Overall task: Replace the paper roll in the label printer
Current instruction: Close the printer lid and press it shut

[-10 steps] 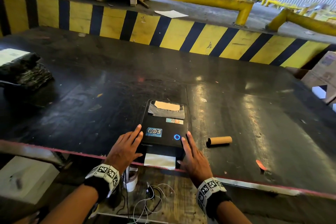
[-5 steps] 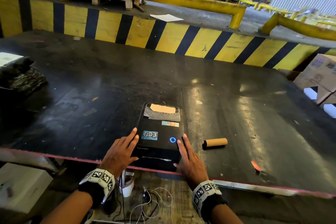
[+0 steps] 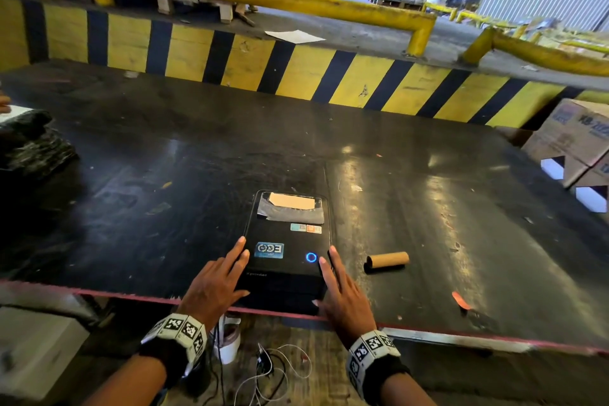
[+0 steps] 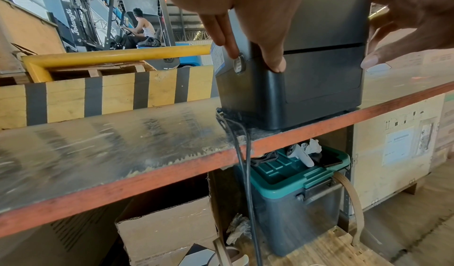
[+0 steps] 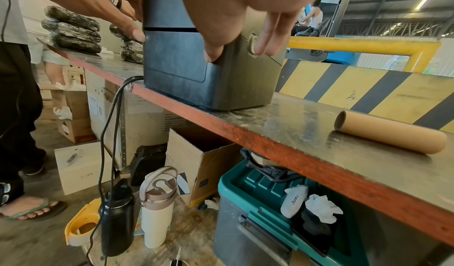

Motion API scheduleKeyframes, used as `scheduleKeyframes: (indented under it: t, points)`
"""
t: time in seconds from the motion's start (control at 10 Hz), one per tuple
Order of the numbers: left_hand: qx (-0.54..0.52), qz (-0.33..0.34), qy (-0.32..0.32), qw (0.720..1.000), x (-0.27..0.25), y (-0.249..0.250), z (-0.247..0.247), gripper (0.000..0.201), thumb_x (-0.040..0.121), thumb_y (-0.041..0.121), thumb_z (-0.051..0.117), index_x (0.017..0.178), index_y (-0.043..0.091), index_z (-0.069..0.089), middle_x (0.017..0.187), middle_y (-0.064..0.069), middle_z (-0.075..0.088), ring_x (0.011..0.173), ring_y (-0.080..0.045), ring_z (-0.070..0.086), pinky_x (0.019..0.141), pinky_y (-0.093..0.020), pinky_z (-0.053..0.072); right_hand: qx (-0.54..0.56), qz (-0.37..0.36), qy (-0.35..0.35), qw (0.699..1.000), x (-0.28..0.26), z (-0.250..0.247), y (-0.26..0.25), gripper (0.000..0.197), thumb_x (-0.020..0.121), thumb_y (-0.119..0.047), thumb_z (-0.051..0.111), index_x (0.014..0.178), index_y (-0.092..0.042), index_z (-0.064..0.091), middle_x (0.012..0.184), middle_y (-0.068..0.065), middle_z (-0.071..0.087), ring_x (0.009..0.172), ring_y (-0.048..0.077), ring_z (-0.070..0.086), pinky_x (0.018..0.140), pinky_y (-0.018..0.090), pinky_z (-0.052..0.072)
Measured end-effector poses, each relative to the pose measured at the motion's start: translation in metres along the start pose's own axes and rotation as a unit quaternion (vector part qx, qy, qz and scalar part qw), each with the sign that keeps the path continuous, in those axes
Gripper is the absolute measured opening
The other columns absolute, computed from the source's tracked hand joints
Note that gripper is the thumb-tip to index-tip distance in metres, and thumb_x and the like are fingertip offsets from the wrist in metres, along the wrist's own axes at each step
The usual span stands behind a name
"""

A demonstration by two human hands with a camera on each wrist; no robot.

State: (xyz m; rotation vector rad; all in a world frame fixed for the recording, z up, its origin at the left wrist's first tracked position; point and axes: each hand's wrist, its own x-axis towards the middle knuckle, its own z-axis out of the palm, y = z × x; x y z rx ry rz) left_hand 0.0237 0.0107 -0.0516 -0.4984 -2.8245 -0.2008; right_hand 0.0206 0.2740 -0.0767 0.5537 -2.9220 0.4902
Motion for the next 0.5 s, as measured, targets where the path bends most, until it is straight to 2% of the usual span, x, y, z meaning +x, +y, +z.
scheduleKeyframes:
  t: [0.1, 0.2, 0.3, 0.4, 0.5]
  points:
    - [-0.004, 0.001, 0.005, 1.000, 0.000, 0.000, -0.001, 0.099, 0.034, 0.038, 0.094, 0.116, 0.008, 0.047, 0.127, -0.017, 0.061, 0.065, -0.013, 0.067, 0.058, -0.024, 0.058, -0.008, 0.004, 0.006, 1.000, 0.001, 0.002, 0.000, 0.103, 0.063, -0.032, 0.083, 0.142, -0.016, 0.018, 0.152, 0.009, 0.011, 0.107, 0.029, 0.063, 0.083, 0.039, 0.058]
    - [-0.006, 0.001, 0.008, 1.000, 0.000, -0.001, 0.000, 0.098, 0.034, 0.036, 0.094, 0.116, 0.008, 0.047, 0.128, -0.017, 0.060, 0.063, -0.013, 0.065, 0.057, -0.023, 0.057, 0.002, 0.005, 0.011, 1.000, 0.002, 0.002, -0.001, 0.100, 0.067, -0.029, 0.080, 0.142, -0.021, 0.013, 0.152, 0.006, 0.005, 0.111, 0.032, 0.061, 0.087, 0.042, 0.056]
    - [-0.007, -0.007, 0.004, 1.000, 0.000, 0.000, 0.002, 0.099, 0.036, 0.036, 0.094, 0.118, 0.009, 0.046, 0.131, -0.016, 0.058, 0.067, -0.013, 0.066, 0.058, -0.024, 0.058, 0.009, 0.015, 0.000, 1.000, 0.001, 0.001, -0.002, 0.097, 0.075, -0.027, 0.074, 0.141, -0.028, 0.003, 0.152, 0.001, -0.007, 0.123, 0.031, 0.051, 0.098, 0.041, 0.049]
    - [-0.028, -0.033, -0.006, 0.999, 0.001, 0.001, 0.003, 0.099, 0.039, 0.033, 0.094, 0.122, 0.009, 0.045, 0.137, -0.014, 0.053, 0.073, -0.014, 0.067, 0.062, -0.026, 0.059, 0.024, 0.023, -0.017, 0.999, 0.002, -0.005, -0.006, 0.092, 0.082, -0.025, 0.067, 0.145, -0.028, 0.000, 0.150, -0.006, -0.021, 0.134, 0.025, 0.039, 0.107, 0.035, 0.040]
    - [-0.087, -0.077, -0.001, 0.993, -0.011, 0.012, 0.009, 0.096, 0.053, 0.025, 0.089, 0.134, 0.012, 0.039, 0.150, -0.013, 0.035, 0.096, -0.019, 0.065, 0.080, -0.035, 0.057, 0.078, 0.039, -0.027, 0.996, -0.007, -0.018, -0.011, 0.086, 0.084, -0.019, 0.064, 0.147, -0.027, 0.007, 0.156, -0.006, -0.013, 0.137, 0.023, 0.030, 0.110, 0.037, 0.035]
